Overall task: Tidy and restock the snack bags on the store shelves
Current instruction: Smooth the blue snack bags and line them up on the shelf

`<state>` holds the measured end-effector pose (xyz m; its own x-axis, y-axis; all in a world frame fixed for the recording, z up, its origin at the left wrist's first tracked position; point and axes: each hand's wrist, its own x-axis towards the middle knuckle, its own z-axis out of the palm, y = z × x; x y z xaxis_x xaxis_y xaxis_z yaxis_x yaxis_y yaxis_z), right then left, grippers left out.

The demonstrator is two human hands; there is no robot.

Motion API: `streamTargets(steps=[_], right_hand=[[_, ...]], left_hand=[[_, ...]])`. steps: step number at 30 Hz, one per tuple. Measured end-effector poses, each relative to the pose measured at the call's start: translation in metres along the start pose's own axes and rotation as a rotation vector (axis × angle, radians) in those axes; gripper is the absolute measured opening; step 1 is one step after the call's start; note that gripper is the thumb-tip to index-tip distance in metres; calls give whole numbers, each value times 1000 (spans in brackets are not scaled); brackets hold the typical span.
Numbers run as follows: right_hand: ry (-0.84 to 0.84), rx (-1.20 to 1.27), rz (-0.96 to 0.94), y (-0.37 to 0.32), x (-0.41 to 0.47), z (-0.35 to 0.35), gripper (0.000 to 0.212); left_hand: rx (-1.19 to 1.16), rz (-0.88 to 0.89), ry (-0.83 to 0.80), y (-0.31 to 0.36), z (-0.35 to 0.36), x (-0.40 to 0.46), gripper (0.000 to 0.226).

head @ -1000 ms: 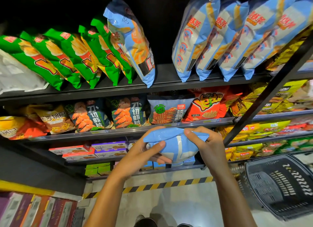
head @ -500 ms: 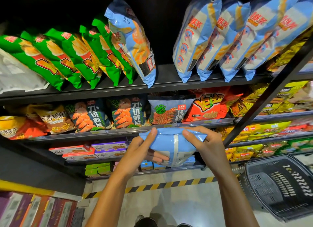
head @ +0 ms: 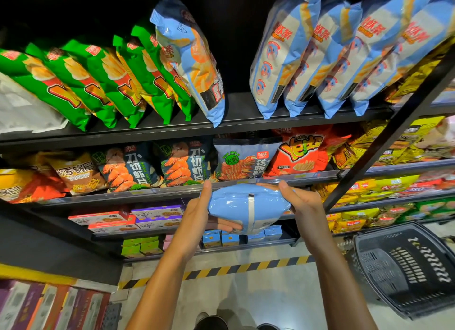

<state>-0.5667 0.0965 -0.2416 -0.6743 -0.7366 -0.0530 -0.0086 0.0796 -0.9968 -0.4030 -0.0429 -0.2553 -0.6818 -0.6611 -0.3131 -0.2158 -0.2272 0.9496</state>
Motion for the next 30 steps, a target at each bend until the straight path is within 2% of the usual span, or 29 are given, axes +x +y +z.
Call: streamTargets(steps=[5, 8, 12, 14, 17, 20, 23, 26, 30], right_hand=[[-74, 94, 83, 2, 0, -3, 42], [-92, 236, 213, 9, 8, -22, 61], [-255, 15, 310, 22, 12, -36, 73], [-318, -17, 329, 27, 12, -35, 62], [-296, 25, 223, 25, 8, -32, 65], [-257, 89, 121, 22, 6, -35, 64], [-249, 92, 38, 22, 3, -40, 72], [-264, 88, -40, 12, -2, -44, 77], [-277, 38, -157, 0, 1, -49, 78]], left_hand=[[68, 73, -6, 1, -2, -5, 64], [179, 196, -33, 2, -4, -8, 51], [318, 414, -168, -2, -4, -8, 39], [383, 479, -232, -4, -2, -8, 35], [424, 520, -261, -4, 2, -12, 41], [316, 505, -213, -7, 8, -17, 61], [187, 412, -115, -11, 15, -19, 75], [130, 259, -54, -3, 22, -12, 73], [-12, 142, -58, 11, 29, 2, 62]])
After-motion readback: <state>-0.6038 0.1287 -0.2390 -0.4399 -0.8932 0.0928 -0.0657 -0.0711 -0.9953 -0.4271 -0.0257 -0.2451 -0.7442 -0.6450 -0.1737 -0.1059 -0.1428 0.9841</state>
